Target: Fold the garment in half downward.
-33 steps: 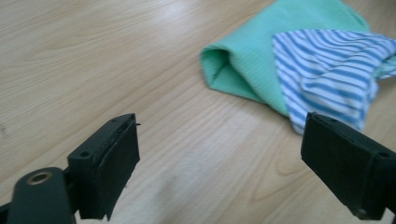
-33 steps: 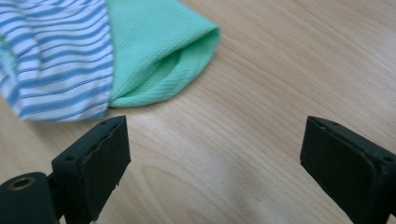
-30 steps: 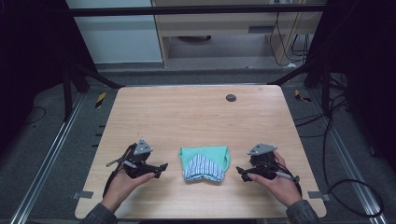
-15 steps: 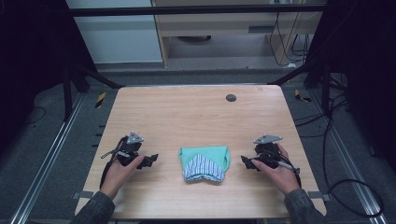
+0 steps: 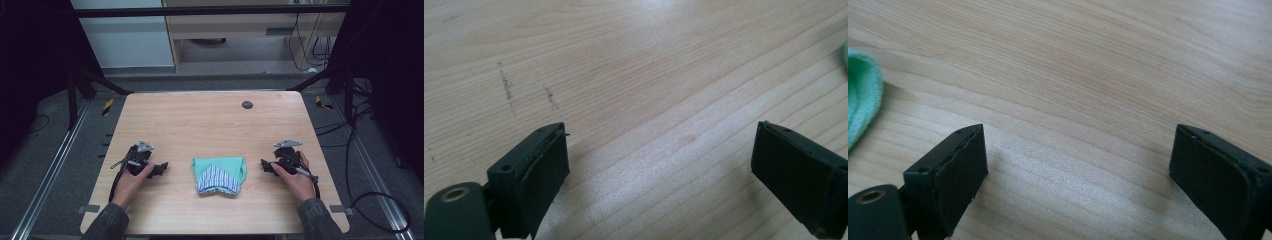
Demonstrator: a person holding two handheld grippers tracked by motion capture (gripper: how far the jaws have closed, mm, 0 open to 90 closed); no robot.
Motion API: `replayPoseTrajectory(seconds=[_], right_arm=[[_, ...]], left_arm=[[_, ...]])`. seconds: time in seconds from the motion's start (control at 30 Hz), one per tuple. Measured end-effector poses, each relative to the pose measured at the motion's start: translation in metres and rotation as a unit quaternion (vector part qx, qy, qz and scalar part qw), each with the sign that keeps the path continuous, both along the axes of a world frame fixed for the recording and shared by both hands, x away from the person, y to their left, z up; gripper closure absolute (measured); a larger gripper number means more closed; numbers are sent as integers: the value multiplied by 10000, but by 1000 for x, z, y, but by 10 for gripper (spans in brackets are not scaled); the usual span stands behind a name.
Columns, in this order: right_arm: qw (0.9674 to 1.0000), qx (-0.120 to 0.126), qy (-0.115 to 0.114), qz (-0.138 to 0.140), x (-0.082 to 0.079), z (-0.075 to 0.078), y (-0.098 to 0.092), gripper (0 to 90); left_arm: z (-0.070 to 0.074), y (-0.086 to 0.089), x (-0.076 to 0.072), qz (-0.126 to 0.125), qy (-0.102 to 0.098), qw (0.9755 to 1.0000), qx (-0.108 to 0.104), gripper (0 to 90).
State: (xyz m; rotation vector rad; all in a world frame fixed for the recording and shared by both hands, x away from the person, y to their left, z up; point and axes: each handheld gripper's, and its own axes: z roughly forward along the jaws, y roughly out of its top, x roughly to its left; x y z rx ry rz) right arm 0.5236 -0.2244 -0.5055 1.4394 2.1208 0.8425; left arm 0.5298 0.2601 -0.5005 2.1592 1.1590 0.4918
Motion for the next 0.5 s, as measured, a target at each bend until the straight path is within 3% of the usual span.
replayPoseTrajectory(seconds=[0.17, 0.23, 0.5], right_arm=[[9996, 172, -183, -112, 3, -6, 4, 22], [9997, 151, -155, -130, 4, -6, 5, 14], [9994, 147, -148, -288, 4, -7, 7, 2]], left_arm=[[-4, -3, 2, 30, -31, 10000, -61, 42], [-8, -2, 2, 5, -181, 9997, -160, 15], [-8, -2, 2, 43, -172, 9997, -152, 1]])
